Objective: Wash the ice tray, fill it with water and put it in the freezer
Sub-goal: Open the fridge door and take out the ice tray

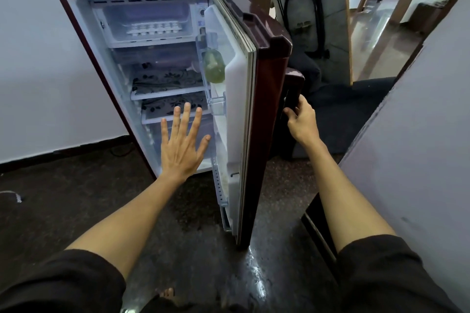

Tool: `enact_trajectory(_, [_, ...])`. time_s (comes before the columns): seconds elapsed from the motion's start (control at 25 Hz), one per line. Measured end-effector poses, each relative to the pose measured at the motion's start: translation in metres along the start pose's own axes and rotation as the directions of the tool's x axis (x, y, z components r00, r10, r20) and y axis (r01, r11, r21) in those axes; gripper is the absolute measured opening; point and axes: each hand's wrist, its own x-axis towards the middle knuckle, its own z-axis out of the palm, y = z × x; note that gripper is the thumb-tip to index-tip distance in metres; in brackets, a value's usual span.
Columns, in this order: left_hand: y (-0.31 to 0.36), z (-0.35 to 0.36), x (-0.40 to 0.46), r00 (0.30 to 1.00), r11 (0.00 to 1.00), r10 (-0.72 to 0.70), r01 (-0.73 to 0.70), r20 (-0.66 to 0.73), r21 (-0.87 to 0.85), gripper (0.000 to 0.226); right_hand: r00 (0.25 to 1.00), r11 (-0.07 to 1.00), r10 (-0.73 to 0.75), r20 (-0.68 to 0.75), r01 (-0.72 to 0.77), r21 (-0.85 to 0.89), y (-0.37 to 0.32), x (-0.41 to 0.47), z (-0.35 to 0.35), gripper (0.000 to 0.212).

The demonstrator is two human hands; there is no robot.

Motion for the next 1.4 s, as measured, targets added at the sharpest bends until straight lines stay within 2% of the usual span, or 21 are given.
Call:
enact_trajectory(0.24, [-0.002,0.004,0.000,0.999,1.000,0.002,-0.002,0.035,0.005,0.066,1.000,1.000,0.007,-0.004,-0.007,0.012,0.003,0.003,-0.004,0.035])
enact_trajectory(0.36, [0.004,0.005,-0.001,0.999,1.000,-0.006,0.007,0.043,-0.024,0.065,1.000,0.999,0.010,-0.009,-0.009,0.039,0.003,-0.007,-0.003,0.045])
enact_trajectory(0.44, [0.005,0.005,-0.003,0.999,0.999,-0.006,0.008,0.045,-0.042,0.065,0.997,0.999,0.040,-0.067,-0.039,0.016,0.006,-0.022,0.000,0.055])
enact_trajectory(0.52, [0.005,0.005,-0.007,0.999,0.999,-0.006,0.008,0.046,-0.043,0.065,0.989,0.996,0.037,-0.141,-0.048,-0.080,0.011,-0.043,0.006,0.057])
enact_trajectory(0.64, [0.002,0.005,-0.013,0.998,0.999,-0.020,0.022,0.052,-0.043,0.065,0.960,0.982,-0.076,-0.271,0.025,-0.187,0.011,-0.081,0.026,0.054])
enact_trajectory(0.76, [-0.006,0.005,-0.024,0.998,0.998,-0.047,0.049,0.042,-0.042,0.064,0.897,0.922,-0.263,-0.355,0.126,-0.365,0.008,-0.117,0.055,0.053])
enact_trajectory(0.88, [-0.021,0.003,-0.038,0.996,0.996,-0.082,0.083,0.019,-0.045,0.063,0.873,0.819,-0.422,-0.245,0.251,-0.516,0.009,-0.145,0.087,0.058])
enact_trajectory(1.04, [-0.047,0.000,-0.061,0.986,0.986,-0.167,0.166,-0.007,-0.026,0.064,0.864,0.721,-0.503,-0.030,0.400,-0.566,0.005,-0.159,0.129,0.059])
enact_trajectory(1.24, [-0.086,-0.003,-0.087,0.950,0.950,-0.312,0.312,-0.003,-0.012,0.062,0.844,0.706,-0.523,0.116,0.506,-0.496,-0.014,-0.149,0.183,0.060])
enact_trajectory(1.4, [-0.117,0.003,-0.082,0.935,0.935,-0.355,0.355,-0.008,0.022,0.062,0.832,0.707,-0.523,0.184,0.545,-0.451,-0.031,-0.122,0.226,0.066])
